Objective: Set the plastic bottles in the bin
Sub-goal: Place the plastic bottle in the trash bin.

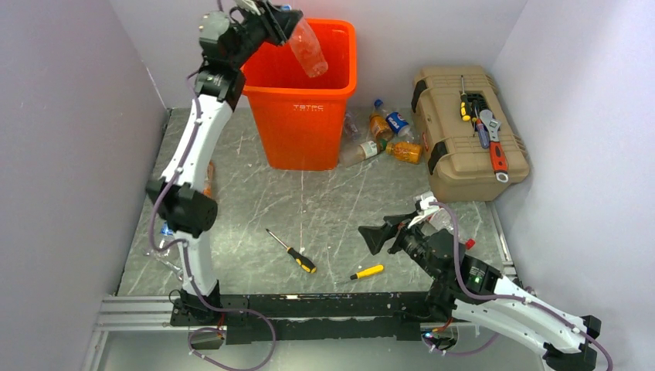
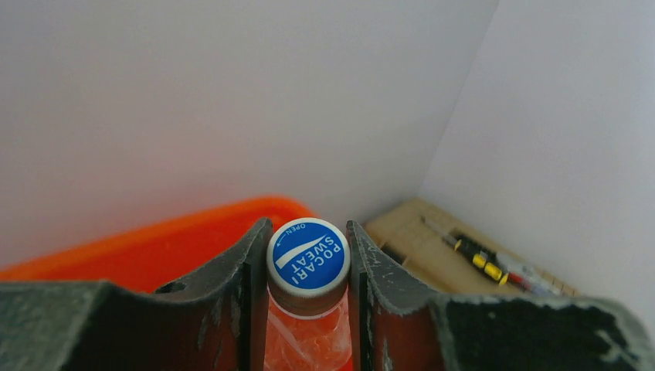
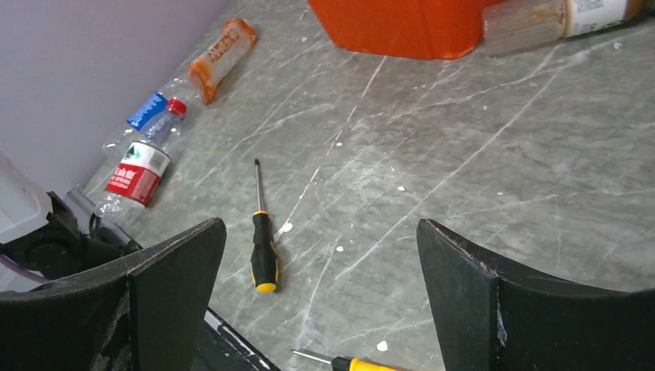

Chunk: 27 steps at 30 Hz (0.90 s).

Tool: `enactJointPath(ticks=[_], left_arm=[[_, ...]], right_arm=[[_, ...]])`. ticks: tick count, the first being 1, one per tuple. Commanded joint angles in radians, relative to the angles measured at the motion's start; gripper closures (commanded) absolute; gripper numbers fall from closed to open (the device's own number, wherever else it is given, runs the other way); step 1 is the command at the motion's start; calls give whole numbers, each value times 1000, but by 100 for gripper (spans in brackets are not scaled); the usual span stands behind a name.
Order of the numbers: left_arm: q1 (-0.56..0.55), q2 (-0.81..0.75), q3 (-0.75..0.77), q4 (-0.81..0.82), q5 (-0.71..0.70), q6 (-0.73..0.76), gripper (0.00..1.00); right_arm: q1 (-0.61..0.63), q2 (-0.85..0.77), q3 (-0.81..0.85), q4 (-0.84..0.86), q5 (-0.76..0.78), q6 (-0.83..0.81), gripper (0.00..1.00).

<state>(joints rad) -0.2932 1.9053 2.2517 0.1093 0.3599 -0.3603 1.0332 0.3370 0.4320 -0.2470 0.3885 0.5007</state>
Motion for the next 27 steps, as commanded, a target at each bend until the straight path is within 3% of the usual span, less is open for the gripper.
enactJointPath(ticks=[1, 8, 12, 17, 21, 24, 27], left_arm=[[19, 154, 159, -172, 181, -109, 100], [19, 254, 220, -457, 230, 38, 100], [19, 229, 189, -593, 131, 176, 100], [19, 91, 2, -489, -104, 261, 100], [20, 52, 14, -473, -275, 279, 100], [20, 54, 37, -477, -302, 273, 100], [20, 104, 98, -531, -225, 249, 100]], right_arm=[[4, 13, 1, -4, 62, -18, 1], [2, 96, 22, 0, 68, -30, 1], [2, 117, 25, 6, 69, -34, 1], [2, 129, 29, 4, 73, -33, 1], [2, 129, 36, -4, 80, -32, 2], [2, 120, 36, -3, 84, -31, 2], [2, 118, 35, -4, 84, -32, 2]])
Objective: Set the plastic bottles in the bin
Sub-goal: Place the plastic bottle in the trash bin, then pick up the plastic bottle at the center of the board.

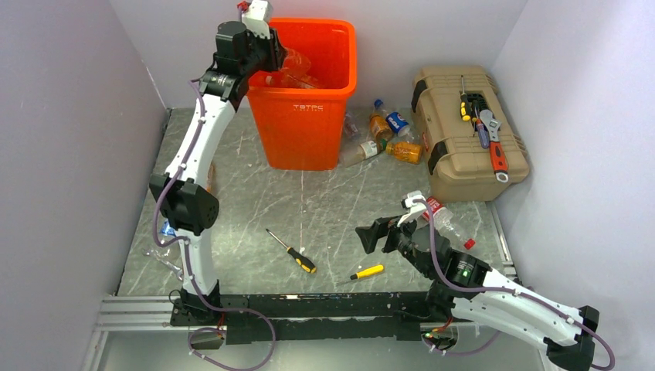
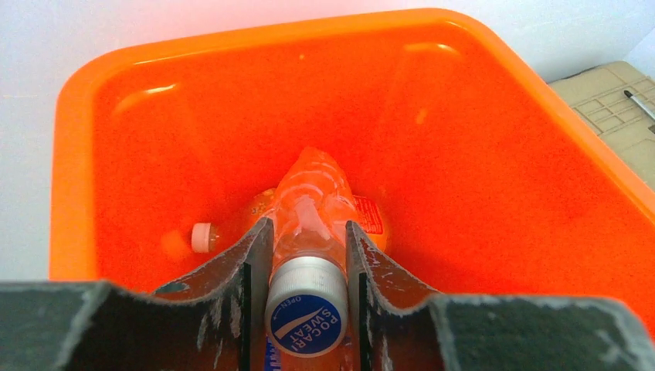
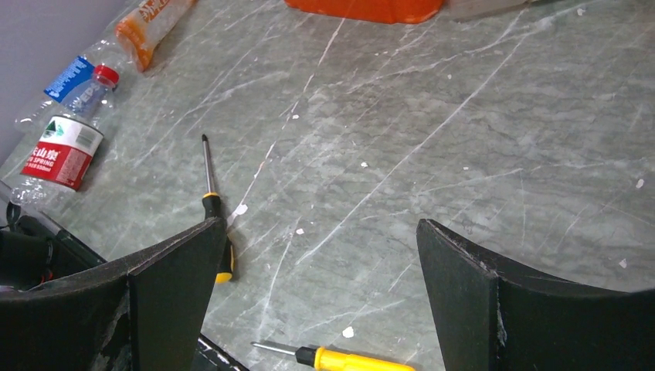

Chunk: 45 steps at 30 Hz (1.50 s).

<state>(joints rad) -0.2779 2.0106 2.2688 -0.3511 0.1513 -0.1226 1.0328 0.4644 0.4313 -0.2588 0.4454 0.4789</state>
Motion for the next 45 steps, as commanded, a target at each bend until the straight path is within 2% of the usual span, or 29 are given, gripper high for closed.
enactJointPath(ticks=[1, 6, 10, 12, 14, 15, 19, 26, 31, 34, 38, 42, 45], left_arm=[[5, 16, 104, -97, 12, -2, 100], [5, 76, 152, -154, 175, -61, 100], [5, 81, 130, -126, 333, -88, 100], [5, 60, 91, -89, 347, -96, 85], [5, 20, 47, -38, 343, -103, 50], [5, -8, 27, -15, 342, -109, 38], [5, -104, -42, 107, 345, -135, 2], [0, -371, -271, 392, 243, -201, 0], [-26, -670, -490, 496, 127, -176, 1], [-27, -834, -608, 396, -9, -119, 1], [-27, -988, -747, 140, -228, -60, 0], [-27, -1008, -854, -150, -426, -27, 1], [-27, -1005, -976, -255, -546, -52, 0]], right_arm=[[3, -7, 38, 6, 28, -9, 2], [3, -3, 51, -10, 29, -4, 2], [3, -11, 58, -22, 29, 2, 2], [3, -12, 64, -30, 32, 3, 2], [2, -13, 68, -38, 35, 5, 2], [2, -13, 69, -40, 35, 7, 2], [3, -10, 64, -38, 41, 13, 2], [3, 9, 84, -57, 53, 21, 2], [2, -6, 89, -69, 61, 45, 2], [3, -19, 84, -79, 76, 64, 2], [3, -20, 61, -64, 99, 68, 2], [3, 23, 58, -36, 99, 60, 2], [3, 76, 66, -16, 88, 55, 2]])
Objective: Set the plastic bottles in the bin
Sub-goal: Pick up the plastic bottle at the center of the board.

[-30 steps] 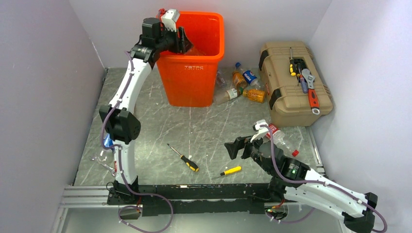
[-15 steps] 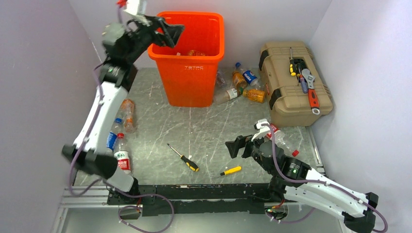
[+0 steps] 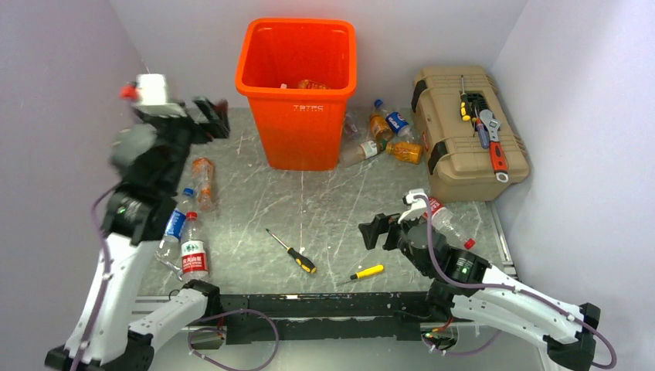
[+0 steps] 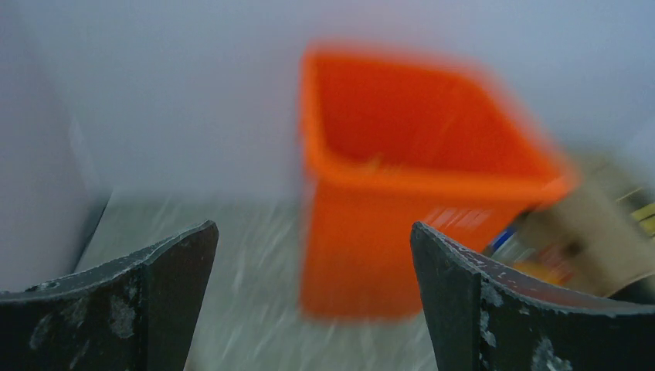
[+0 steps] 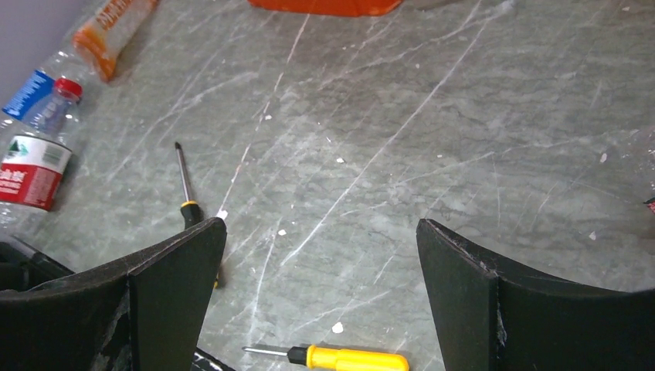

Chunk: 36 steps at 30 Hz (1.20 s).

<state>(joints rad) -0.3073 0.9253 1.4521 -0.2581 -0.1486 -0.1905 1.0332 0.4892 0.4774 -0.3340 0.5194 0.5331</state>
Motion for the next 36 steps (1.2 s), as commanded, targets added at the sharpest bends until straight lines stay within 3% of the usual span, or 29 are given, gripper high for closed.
enactJointPath(ticks=[1, 3, 6, 10, 23, 36], left_arm=[[3, 84, -203, -363, -280, 9, 0], [25, 111, -294, -401, -336, -44, 1], [130, 150, -409, -438, -241, -156, 1], [233, 176, -517, -378, -188, -170, 1], [272, 452, -337, -358, -175, -141, 1], [359, 507, -408, -243, -79, -147, 1]], right_arm=[[2, 67, 24, 65, 10, -1, 2], [2, 103, 35, 79, -2, -2, 2], [2, 137, 51, 102, -22, -11, 2], [2, 133, 24, 151, -49, -7, 2], [2, 46, -52, 185, -59, 6, 2], [2, 115, -37, 168, -28, -11, 0]])
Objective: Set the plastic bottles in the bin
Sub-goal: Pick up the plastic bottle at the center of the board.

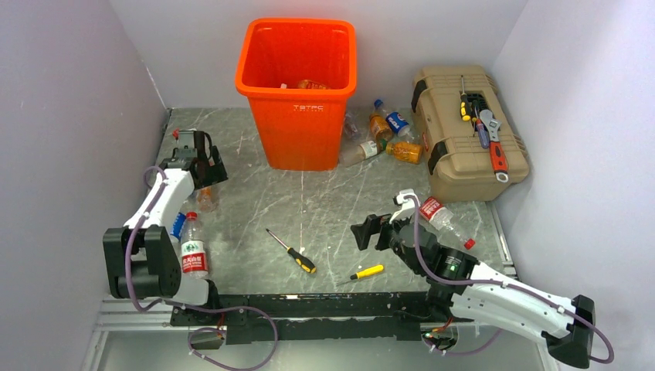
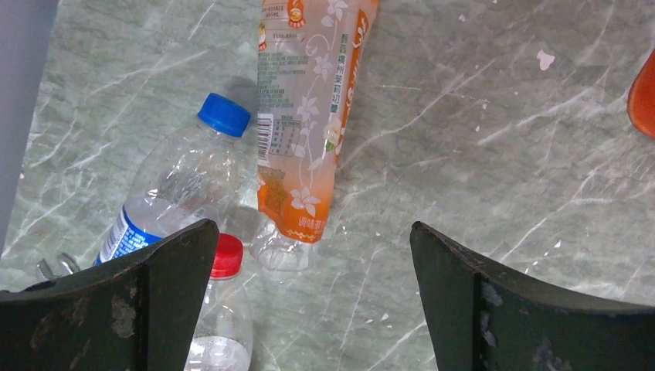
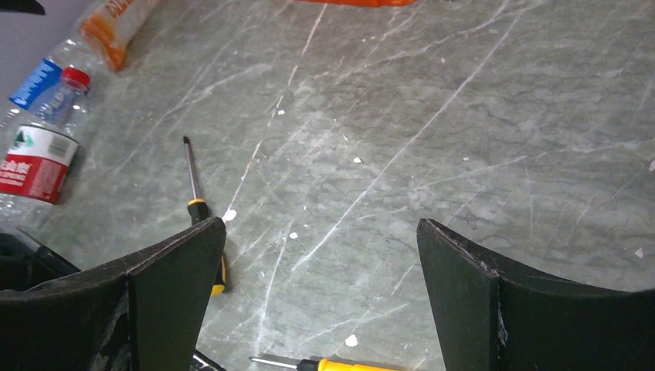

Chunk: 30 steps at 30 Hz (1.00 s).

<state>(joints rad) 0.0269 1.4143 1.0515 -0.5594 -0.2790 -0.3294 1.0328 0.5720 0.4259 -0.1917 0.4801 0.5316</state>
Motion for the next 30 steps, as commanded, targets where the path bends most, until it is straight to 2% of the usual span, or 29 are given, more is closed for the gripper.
enactJointPath(ticks=[1, 12, 25, 30], left_arm=[[28, 22, -13, 65, 61, -9, 1], [34, 20, -62, 137, 89, 26, 0], [64, 84, -63, 154, 140, 57, 2], [64, 160, -40, 130, 132, 62, 5]], right_arm=[[3, 40, 15, 31, 9, -11, 0], [3, 62, -7, 98, 15, 14, 0], [3, 19, -47, 118, -12, -17, 0], [3, 23, -51, 128, -9, -22, 0]])
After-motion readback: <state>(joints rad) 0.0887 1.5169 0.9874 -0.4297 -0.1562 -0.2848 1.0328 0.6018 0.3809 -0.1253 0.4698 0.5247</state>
